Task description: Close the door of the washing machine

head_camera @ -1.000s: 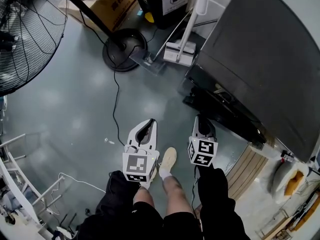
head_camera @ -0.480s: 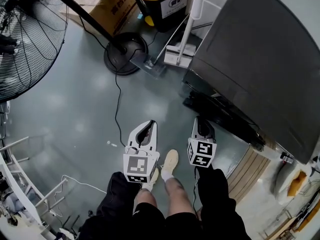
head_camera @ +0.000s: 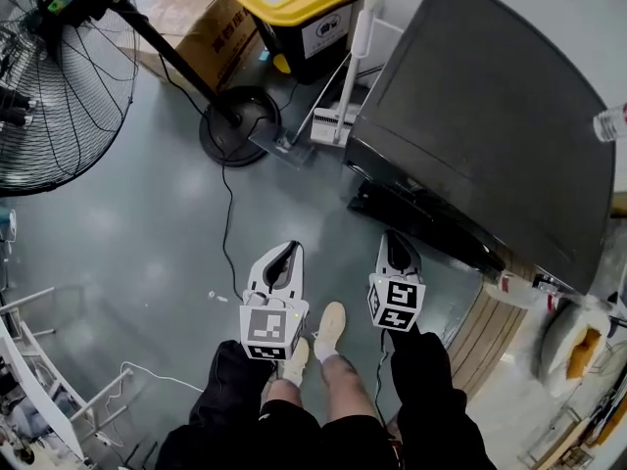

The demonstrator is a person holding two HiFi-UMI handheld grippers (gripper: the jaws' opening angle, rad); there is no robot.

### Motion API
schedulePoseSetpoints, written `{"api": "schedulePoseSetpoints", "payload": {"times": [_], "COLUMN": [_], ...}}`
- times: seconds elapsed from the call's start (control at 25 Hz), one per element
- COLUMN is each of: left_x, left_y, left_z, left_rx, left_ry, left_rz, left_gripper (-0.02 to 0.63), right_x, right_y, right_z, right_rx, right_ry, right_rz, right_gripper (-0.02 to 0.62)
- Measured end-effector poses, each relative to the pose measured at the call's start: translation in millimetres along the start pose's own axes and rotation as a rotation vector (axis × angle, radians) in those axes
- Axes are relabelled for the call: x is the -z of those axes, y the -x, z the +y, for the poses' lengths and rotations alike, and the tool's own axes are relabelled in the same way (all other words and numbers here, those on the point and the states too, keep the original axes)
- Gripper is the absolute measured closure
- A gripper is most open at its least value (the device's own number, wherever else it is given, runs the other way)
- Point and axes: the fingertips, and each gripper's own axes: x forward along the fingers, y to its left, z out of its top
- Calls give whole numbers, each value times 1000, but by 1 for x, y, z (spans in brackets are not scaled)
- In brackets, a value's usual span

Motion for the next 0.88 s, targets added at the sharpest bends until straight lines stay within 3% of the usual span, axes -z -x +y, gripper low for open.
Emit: {"api": "schedulePoseSetpoints", "payload": {"times": [0.32, 0.88], "left_x": [-62, -156], "left_y": [67, 248], "left_z": [-25, -84], "left_rx": [49, 151], "left_ry": [-51, -148], "left_rz": [-94, -249], "left_gripper": [575, 575], "right_x": [-60, -165], "right_y": [83, 294], "right_z": [13, 69], "right_rx": [34, 39], "right_ry": [-18, 15], "right_rz": [-99, -299], "right_gripper": [578, 578]}}
